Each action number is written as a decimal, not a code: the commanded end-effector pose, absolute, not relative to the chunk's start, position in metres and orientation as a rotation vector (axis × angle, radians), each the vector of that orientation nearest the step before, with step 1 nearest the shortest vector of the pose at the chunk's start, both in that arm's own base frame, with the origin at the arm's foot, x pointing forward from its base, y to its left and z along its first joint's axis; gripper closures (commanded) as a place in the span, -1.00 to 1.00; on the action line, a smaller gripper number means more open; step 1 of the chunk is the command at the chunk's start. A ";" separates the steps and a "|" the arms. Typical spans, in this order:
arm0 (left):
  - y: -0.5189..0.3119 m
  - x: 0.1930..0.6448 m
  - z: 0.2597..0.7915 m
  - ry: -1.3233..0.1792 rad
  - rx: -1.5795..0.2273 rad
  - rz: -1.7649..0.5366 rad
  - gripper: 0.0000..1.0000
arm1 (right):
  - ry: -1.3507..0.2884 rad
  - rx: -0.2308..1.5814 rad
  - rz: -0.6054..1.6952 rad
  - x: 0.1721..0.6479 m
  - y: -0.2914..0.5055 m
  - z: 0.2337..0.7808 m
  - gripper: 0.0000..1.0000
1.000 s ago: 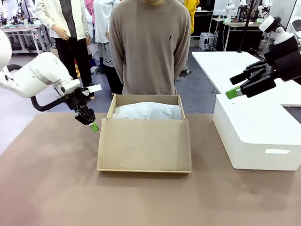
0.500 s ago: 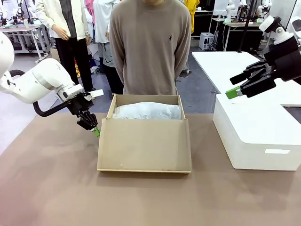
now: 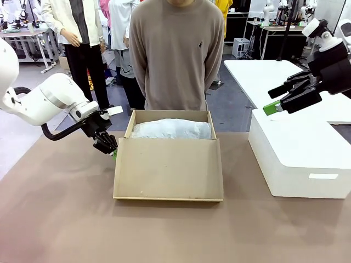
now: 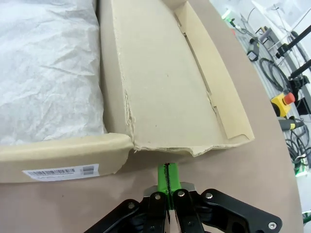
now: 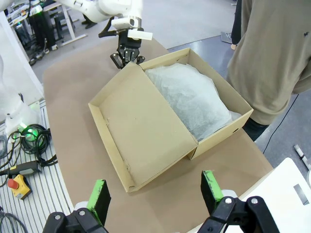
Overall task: Pack the shoes into the box.
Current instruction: Close the Shoes Box, then press down on the lid of the Shoes Box.
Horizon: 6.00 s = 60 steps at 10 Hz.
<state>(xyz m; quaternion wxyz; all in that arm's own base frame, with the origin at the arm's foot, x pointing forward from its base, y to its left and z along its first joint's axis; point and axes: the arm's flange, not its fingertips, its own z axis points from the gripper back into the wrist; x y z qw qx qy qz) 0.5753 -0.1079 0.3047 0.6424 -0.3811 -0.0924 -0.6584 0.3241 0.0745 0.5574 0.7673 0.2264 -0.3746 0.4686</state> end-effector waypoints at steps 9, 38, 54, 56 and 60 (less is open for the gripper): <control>-0.126 0.565 0.281 -0.222 -1.029 -1.523 1.00 | -0.833 0.514 1.039 0.328 0.074 0.557 -1.00; -0.099 0.547 0.360 -0.826 -1.199 -1.179 1.00 | -0.833 0.514 1.039 0.328 0.074 0.557 -1.00; -0.090 0.547 0.399 -0.878 -0.886 -1.236 1.00 | -0.833 0.514 1.039 0.328 0.074 0.557 -1.00; -0.089 0.530 0.438 -0.806 -0.747 -1.299 1.00 | -0.833 0.514 1.039 0.328 0.074 0.557 -1.00; -0.102 0.498 0.486 -0.792 -0.605 -1.290 0.29 | -0.787 0.498 1.044 0.333 0.094 0.568 -0.46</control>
